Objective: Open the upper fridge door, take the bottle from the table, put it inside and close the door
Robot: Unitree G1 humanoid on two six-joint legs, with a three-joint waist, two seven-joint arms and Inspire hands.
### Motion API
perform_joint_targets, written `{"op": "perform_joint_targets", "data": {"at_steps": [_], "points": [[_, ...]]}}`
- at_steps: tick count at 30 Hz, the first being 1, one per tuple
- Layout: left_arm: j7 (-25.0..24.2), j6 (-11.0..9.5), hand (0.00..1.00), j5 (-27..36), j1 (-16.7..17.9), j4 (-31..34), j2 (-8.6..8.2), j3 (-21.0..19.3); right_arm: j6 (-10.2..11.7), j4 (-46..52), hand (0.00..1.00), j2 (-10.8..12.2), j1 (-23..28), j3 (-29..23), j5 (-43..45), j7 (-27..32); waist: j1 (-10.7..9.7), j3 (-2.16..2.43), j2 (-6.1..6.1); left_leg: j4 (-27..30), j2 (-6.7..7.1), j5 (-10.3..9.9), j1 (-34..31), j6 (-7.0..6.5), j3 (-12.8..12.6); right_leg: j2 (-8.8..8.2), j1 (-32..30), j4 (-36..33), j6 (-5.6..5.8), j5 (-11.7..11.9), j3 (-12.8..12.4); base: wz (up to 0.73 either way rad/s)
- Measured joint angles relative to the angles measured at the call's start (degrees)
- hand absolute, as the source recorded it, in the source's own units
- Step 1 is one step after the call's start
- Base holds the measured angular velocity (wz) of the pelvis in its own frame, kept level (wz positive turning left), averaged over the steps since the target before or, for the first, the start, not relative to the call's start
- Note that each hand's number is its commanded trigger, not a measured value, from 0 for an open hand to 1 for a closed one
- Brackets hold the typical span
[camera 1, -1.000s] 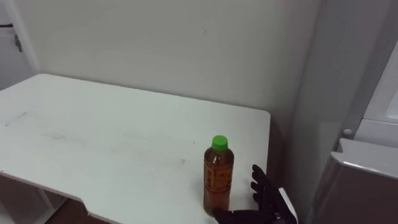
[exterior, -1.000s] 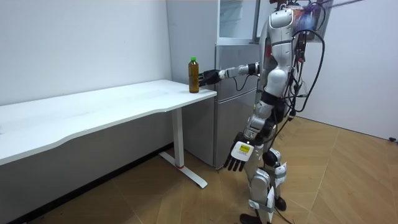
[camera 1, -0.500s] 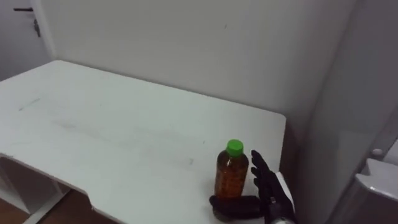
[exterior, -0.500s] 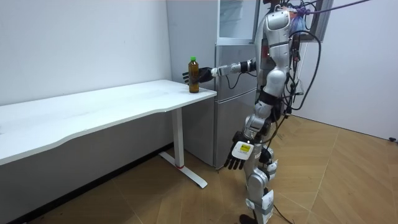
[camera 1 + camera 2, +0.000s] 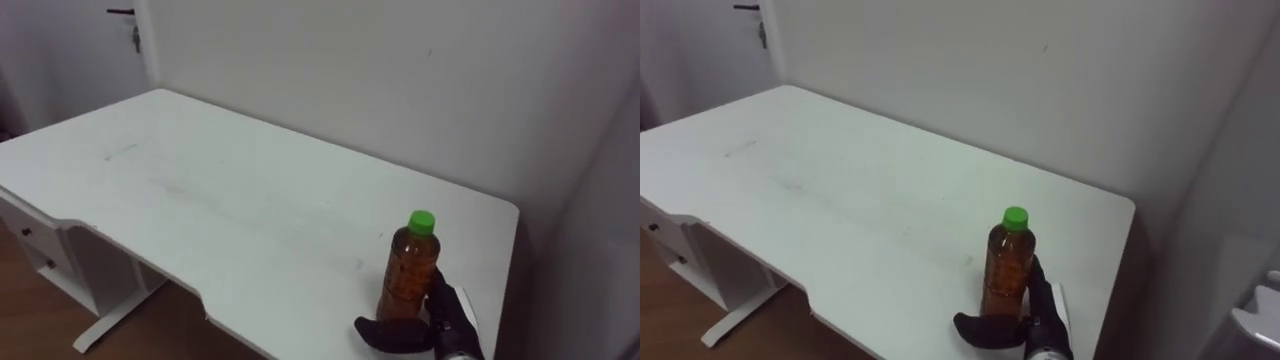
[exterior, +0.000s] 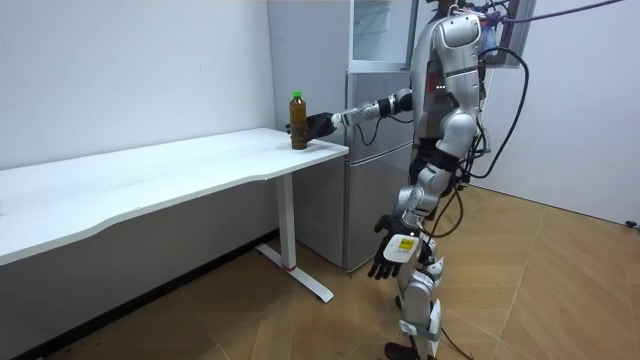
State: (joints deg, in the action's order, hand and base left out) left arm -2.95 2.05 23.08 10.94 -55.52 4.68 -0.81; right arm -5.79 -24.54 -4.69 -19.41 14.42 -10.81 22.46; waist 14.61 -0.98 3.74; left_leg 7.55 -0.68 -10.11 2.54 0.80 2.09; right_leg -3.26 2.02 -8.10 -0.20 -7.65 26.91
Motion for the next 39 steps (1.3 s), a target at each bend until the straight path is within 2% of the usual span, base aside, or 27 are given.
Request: {"op": "perform_joint_targets", "data": {"at_steps": [3,6,10,14,22,25,30,39], "points": [[0.0,-0.01,0.0,-0.11,0.05,0.18,0.0,-0.21,0.0,-0.43,0.0,-0.07,0.0,0.0,-0.08,0.3,0.04,-0.05,-0.14,0.01,-0.07,-0.27,-0.28,-0.8,-0.03,-0.05,-0.16,-0.62,-0.02,-0.16,-0.07,0.06],[-0.07,-0.07,0.0,-0.06,0.24,0.42,0.01,-0.23,0.09,-0.76,0.0,-0.05,0.0,0.01,-0.1,0.62,0.29,-0.03,-0.17,0.18,-0.06,-0.29,-0.44,-0.82,-0.13,-0.08,-0.16,-0.79,-0.09,-0.12,-0.08,0.02],[-0.19,-0.08,0.0,-0.07,0.36,0.42,-0.02,-0.16,0.98,-1.75,0.0,-0.08,0.0,-0.03,-0.1,0.87,0.99,0.41,-0.47,0.32,-0.07,-0.25,-0.39,-0.86,-0.3,-0.06,-0.16,-0.82,-0.1,-0.11,-0.05,0.0],[-0.19,-0.18,0.0,-0.07,0.38,0.43,-0.02,-0.18,1.34,-1.75,0.0,-0.1,0.0,-0.03,-0.1,1.52,1.55,0.46,-0.59,0.31,-0.07,-0.24,-0.39,-0.87,-0.32,-0.06,-0.16,-0.78,-0.09,-0.11,-0.04,0.0],[-0.15,-0.81,0.0,-0.08,0.57,0.37,-0.01,-0.22,1.64,-2.5,0.0,-0.09,-0.01,-0.01,-0.15,1.83,1.67,0.43,-0.65,0.3,0.0,-0.22,-0.42,-0.9,-0.38,-0.18,-0.15,-0.73,0.0,-0.17,-0.03,0.0],[-0.13,-0.81,0.0,-0.03,0.56,0.29,0.03,-0.2,2.69,-4.08,0.0,0.03,-0.28,0.06,-0.48,1.88,1.7,0.42,-0.64,0.3,0.02,-0.21,-0.41,-0.91,-0.37,-0.19,-0.12,-0.74,0.0,-0.17,-0.02,0.0],[-0.14,-0.95,0.0,1.28,0.56,-0.61,0.0,-0.23,3.35,-4.69,0.0,0.09,-0.91,-0.08,-4.75,2.59,1.68,0.4,-0.62,0.33,0.14,-0.15,-0.33,-1.01,-0.17,-0.31,0.07,-0.79,0.01,-0.18,0.0,0.0],[-0.62,-0.99,0.0,1.44,0.58,-0.16,-0.17,-0.17,3.34,-4.68,0.0,1.45,-2.81,-0.62,-7.17,3.04,1.72,0.07,-0.83,0.19,0.32,-0.1,-0.35,-1.11,-0.12,-0.6,-0.05,-1.08,0.19,-0.28,0.26,0.0]]}}
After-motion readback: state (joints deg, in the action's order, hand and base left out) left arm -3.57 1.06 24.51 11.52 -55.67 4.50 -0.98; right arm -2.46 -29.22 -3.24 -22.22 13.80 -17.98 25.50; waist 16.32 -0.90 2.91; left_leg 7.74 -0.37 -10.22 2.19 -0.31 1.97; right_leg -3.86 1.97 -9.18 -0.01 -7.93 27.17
